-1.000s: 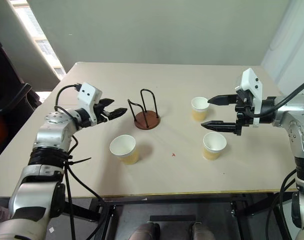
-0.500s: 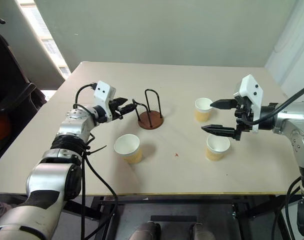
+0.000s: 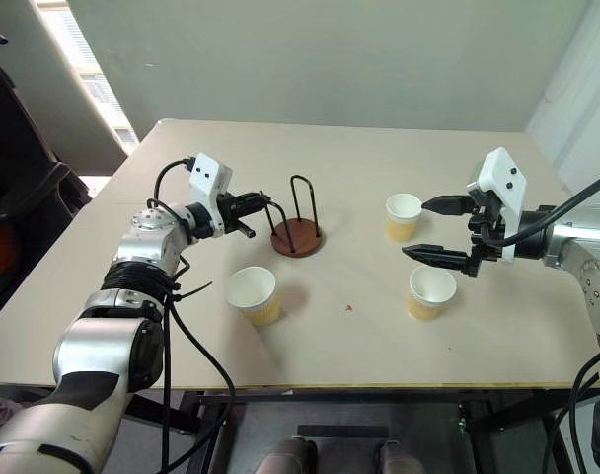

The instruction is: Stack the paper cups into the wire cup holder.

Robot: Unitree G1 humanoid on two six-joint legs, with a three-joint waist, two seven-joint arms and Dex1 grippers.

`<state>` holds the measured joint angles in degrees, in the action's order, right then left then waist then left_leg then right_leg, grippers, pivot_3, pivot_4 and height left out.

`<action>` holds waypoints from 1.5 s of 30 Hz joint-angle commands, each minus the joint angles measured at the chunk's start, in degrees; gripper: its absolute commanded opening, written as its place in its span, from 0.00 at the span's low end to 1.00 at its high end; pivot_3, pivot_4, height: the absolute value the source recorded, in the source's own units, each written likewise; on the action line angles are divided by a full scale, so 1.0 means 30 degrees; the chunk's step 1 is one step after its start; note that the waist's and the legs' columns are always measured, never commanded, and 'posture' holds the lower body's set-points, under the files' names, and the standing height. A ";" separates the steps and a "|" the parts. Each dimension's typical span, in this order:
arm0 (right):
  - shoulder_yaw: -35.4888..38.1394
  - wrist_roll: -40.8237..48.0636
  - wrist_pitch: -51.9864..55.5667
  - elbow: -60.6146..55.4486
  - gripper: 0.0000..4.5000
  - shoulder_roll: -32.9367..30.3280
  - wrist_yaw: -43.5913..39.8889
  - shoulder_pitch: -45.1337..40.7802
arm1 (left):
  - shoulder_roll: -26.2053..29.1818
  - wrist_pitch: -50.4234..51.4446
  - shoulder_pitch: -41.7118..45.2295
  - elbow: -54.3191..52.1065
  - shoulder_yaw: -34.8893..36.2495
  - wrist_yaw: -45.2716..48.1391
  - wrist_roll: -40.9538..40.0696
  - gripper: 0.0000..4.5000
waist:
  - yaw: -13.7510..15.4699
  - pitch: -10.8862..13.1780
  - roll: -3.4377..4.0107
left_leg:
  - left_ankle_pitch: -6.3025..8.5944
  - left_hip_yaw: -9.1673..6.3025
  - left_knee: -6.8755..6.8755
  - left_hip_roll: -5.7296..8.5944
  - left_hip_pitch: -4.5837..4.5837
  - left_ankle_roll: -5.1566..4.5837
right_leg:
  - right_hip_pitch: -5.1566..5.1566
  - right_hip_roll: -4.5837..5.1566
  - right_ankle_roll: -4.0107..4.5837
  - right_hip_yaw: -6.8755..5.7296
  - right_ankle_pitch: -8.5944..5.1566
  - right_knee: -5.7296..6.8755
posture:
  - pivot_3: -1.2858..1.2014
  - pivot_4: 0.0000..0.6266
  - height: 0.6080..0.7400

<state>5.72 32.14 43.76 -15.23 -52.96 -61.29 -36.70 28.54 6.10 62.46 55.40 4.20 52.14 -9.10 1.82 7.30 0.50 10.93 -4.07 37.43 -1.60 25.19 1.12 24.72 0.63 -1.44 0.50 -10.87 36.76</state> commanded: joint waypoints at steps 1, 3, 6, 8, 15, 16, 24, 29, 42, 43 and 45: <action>0.0705 0.0580 -0.0175 -0.0277 1.00 -0.0609 -0.0499 -0.0411 | 0.0109 0.1397 0.0115 -0.3640 0.0174 0.1312 -0.1063 0.02 | 0.0051 0.0000 0.0000 | 0.0010 -0.0001 0.0028 0.0000 0.0014 0.0002 | 0.0001 -0.0003 -0.0003 0.0001 -0.0002 0.0000 | 0.52 0.24 1.00; 0.0385 0.0890 -0.0114 -0.0559 1.00 -0.1238 -0.1633 -0.0187 | 0.0179 0.2873 0.0013 -0.5839 -0.0575 0.2202 -0.1137 0.02 | 0.0081 0.0000 0.0001 | 0.0034 0.0000 0.0082 0.0000 0.0033 0.0002 | 0.0000 -0.0007 -0.0010 0.0006 -0.0007 0.0001 | 0.52 0.24 1.00; 0.0116 0.1503 0.0056 -0.1091 1.00 -0.1896 -0.2852 0.0142 | 0.0470 0.5016 -0.1185 -0.9750 -0.2009 0.3432 -0.1128 0.02 | 0.0088 -0.0002 0.0002 | 0.0110 0.0009 0.0190 -0.0002 0.0074 -0.0008 | -0.0006 -0.0018 -0.0037 0.0023 -0.0026 0.0004 | 0.52 0.24 1.00; 0.0072 0.1830 0.0139 -0.1700 1.00 -0.2332 -0.3441 0.0664 | 0.0690 0.6254 -0.2404 -1.2347 -0.2703 0.3672 -0.1237 0.02 | 0.0076 -0.0003 0.0000 | 0.0153 0.0033 0.0237 0.0000 0.0057 -0.0018 | -0.0037 -0.0057 -0.0054 0.0065 -0.0038 -0.0004 | 0.52 0.24 1.00; 0.0181 0.2493 0.0771 -0.3038 1.00 -0.2842 -0.3453 0.1944 | 0.0199 1.0214 -0.6015 -1.8829 -0.2951 0.1993 -0.2592 0.02 | 0.0057 -0.0002 -0.0002 | 0.0178 0.0079 0.0246 -0.0021 0.0011 -0.0010 | -0.0039 -0.0087 -0.0089 0.0182 -0.0062 0.0017 | 0.52 0.24 1.00; 0.0207 0.2599 0.0857 -0.3230 1.00 -0.2899 -0.3472 0.2169 | 0.0020 1.0753 -0.6491 -1.9426 -0.2761 0.1562 -0.2877 0.02 | 0.0058 -0.0002 -0.0002 | 0.0179 0.0081 0.0244 -0.0021 -0.0006 -0.0011 | -0.0053 -0.0086 -0.0089 0.0196 -0.0063 0.0017 | 0.52 0.24 1.00; -0.0797 0.2424 0.1098 -0.4172 1.00 -0.3272 -0.3387 0.3088 | -0.0477 1.2386 -0.9268 -2.2429 -0.2996 -0.0004 -0.4189 0.02 | 0.0029 -0.0004 -0.0005 | 0.0310 0.0121 0.0240 -0.0018 -0.0131 -0.0228 | -0.0137 -0.0089 -0.0069 0.0305 -0.0098 0.0015 | 0.52 0.24 1.00; -0.1334 0.1855 0.0715 -0.3549 1.00 -0.3279 -0.3338 0.2709 | 0.0525 1.1631 -1.0499 -2.3139 -0.4212 0.0791 -0.3951 0.02 | -0.0006 -0.0003 -0.0005 | 0.0359 0.0143 0.0215 -0.0016 -0.0280 -0.0256 | -0.0244 -0.0093 0.0084 0.0348 -0.0193 0.0014 | 0.52 0.24 1.00; -0.1475 0.1297 0.0547 -0.3494 1.00 -0.3325 -0.3054 0.2846 | 0.0609 1.0002 -1.0134 -2.2043 -0.5243 0.0016 -0.2742 0.18 | -0.0015 -0.0002 -0.0006 | 0.0418 0.0142 0.0188 -0.0017 -0.0352 -0.0261 | -0.0307 -0.0086 0.0119 0.0365 -0.0213 0.0012 | 0.52 0.24 1.00; -0.1510 0.1205 0.0518 -0.3485 1.00 -0.3395 -0.3063 0.2912 | 0.0673 1.0120 -1.0120 -2.2138 -0.5242 0.0113 -0.2846 0.25 | -0.0016 0.0002 -0.0013 | 0.0421 0.0141 0.0180 -0.0017 -0.0352 -0.0258 | -0.0303 -0.0088 0.0120 0.0366 -0.0214 0.0012 | 0.52 0.24 1.00; -0.1675 0.0810 0.0361 -0.3367 1.00 -0.3595 -0.3100 0.3032 | 0.0958 1.0420 -1.0137 -2.2534 -0.5289 0.0409 -0.3040 0.42 | -0.0016 0.0002 -0.0012 | 0.0428 0.0140 0.0176 -0.0020 -0.0350 -0.0247 | -0.0299 -0.0088 0.0125 0.0367 -0.0222 0.0010 | 0.52 0.24 1.00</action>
<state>0.44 35.53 45.83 -24.98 -62.69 -70.72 -27.45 30.70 36.84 31.34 -10.16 -12.06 52.64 -17.48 1.77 7.30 0.46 12.23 -3.64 37.96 -1.66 24.14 0.39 23.82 0.37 -1.06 1.61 -11.57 36.80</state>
